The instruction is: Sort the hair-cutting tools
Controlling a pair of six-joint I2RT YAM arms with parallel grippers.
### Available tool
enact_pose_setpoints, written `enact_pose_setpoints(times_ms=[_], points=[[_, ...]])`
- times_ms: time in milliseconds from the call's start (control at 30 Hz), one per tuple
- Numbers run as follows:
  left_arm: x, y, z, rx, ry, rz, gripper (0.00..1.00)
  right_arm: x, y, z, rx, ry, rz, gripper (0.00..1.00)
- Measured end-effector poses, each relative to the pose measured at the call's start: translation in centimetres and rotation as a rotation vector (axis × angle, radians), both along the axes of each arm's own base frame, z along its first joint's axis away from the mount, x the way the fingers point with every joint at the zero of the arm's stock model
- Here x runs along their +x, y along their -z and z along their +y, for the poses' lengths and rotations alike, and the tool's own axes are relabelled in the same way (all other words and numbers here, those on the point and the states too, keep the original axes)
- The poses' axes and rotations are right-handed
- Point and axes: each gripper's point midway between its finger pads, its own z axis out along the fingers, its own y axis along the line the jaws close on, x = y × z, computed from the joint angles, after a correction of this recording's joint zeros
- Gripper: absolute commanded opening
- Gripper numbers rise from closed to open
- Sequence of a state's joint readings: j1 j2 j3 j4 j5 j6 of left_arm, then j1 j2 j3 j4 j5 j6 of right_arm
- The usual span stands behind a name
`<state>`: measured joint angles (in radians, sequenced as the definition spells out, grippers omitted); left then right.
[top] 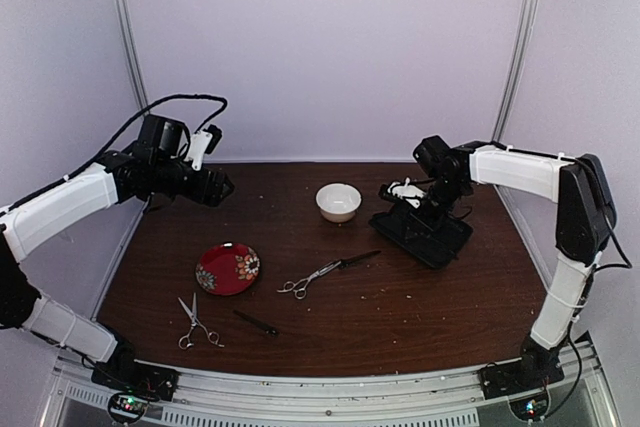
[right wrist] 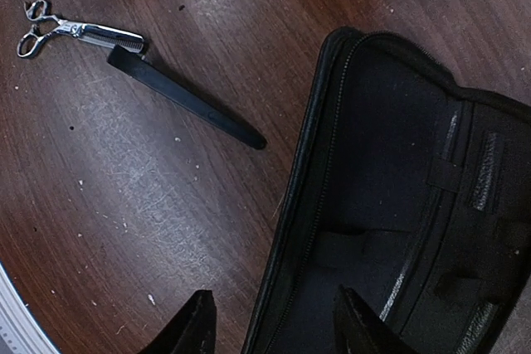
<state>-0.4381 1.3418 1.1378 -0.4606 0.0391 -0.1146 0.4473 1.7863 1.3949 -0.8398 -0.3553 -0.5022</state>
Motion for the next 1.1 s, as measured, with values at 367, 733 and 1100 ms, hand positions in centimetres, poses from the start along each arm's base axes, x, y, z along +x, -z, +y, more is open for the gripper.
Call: enact_pose_setpoints(times_ms=[367, 733, 1100], points=[[0.0, -0.1, -0.2, 0.002, 0.007, 0.015, 0.82, 0.8, 3.8, 0.6, -0.05, 0.008, 0.136, 0.28], [0.1, 0.2, -0.3, 0.006, 0.01, 0.029, 0.82, 0.8, 5.0, -0.2, -0.102, 0.042, 0.162, 0.0], [0.0, 0.5, -0.4, 0.012, 0.012, 0.046, 0.82, -5.3, 4.1, -5.3, -0.21, 0.046, 0.126, 0.0]])
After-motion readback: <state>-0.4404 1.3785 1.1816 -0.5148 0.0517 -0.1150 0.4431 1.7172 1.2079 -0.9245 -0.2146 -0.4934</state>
